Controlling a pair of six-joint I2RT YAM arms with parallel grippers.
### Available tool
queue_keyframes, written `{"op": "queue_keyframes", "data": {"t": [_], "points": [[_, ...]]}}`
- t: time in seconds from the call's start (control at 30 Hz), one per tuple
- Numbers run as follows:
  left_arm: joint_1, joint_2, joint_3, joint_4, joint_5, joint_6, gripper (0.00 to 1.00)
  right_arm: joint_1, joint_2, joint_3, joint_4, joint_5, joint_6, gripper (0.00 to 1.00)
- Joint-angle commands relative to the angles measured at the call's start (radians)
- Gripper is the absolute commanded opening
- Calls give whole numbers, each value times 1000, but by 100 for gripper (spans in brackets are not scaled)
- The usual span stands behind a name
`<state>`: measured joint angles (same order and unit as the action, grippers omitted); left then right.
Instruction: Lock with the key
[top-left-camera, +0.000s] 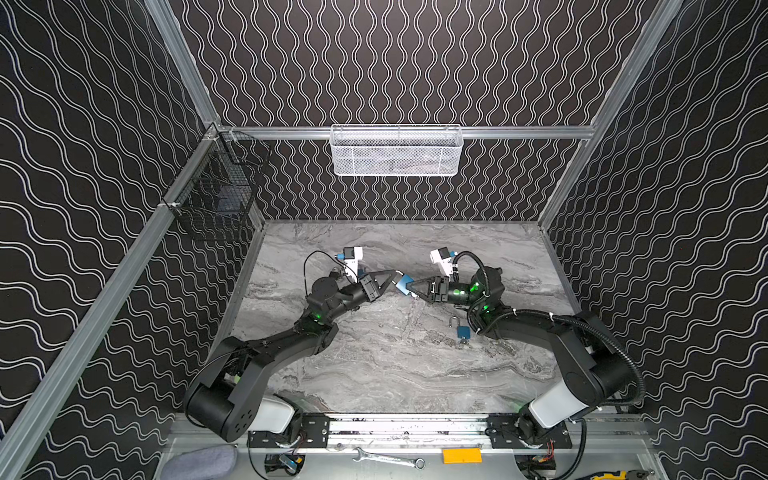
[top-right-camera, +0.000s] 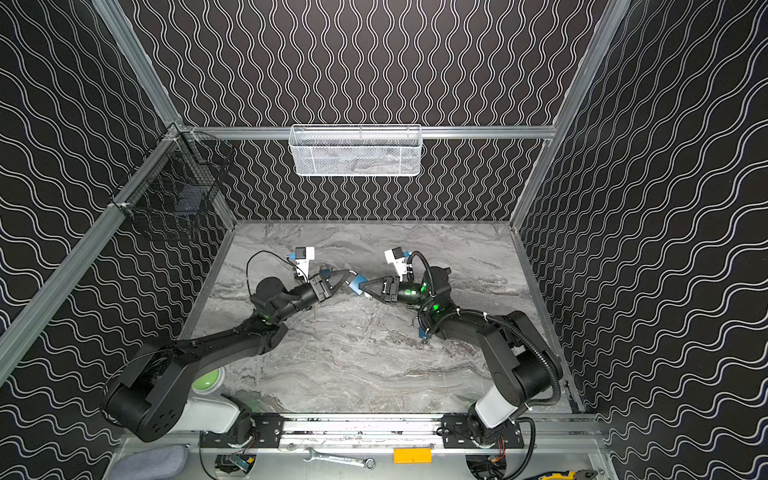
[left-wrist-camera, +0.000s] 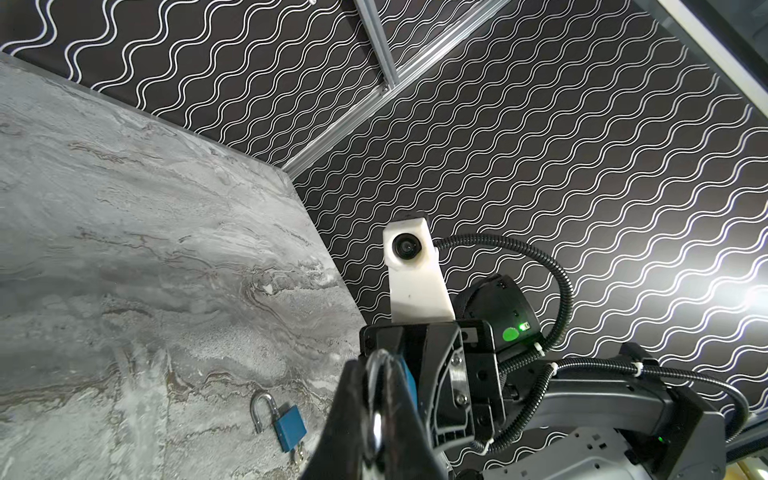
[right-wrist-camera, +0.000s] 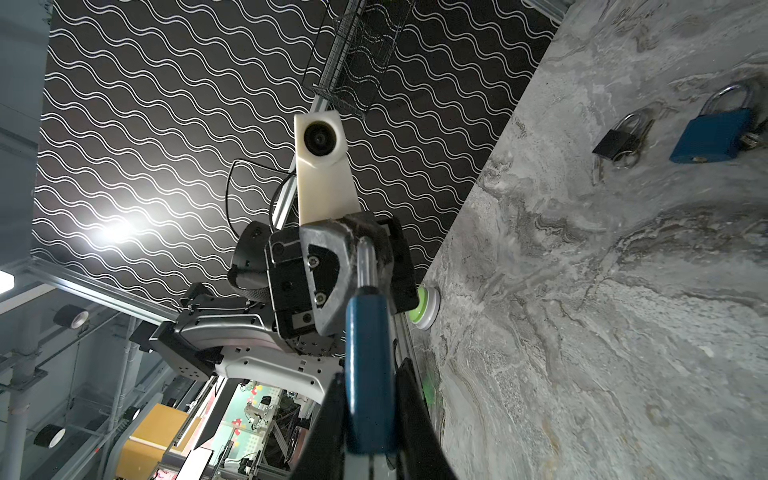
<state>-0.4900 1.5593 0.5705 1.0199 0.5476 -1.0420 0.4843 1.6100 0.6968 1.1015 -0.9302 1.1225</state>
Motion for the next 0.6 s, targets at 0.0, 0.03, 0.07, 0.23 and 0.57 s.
{"op": "queue_keyframes", "data": {"t": [0.0, 0.03, 0.07, 0.23, 0.57], "points": [[-15, 8, 12, -61, 347, 46, 0, 2, 3, -2, 31, 179, 36, 0], [-12, 11, 14, -60, 348, 43, 0, 3, 1, -7, 32, 177, 38, 0], [-9, 15, 15, -55, 348, 38, 3, 3, 0, -10, 37, 173, 40, 0], [4, 41, 20, -33, 332, 28, 17, 3, -22, -24, 10, 169, 29, 0], [26, 83, 45, -20, 327, 10, 22, 3, -35, -57, 6, 159, 13, 0]]}}
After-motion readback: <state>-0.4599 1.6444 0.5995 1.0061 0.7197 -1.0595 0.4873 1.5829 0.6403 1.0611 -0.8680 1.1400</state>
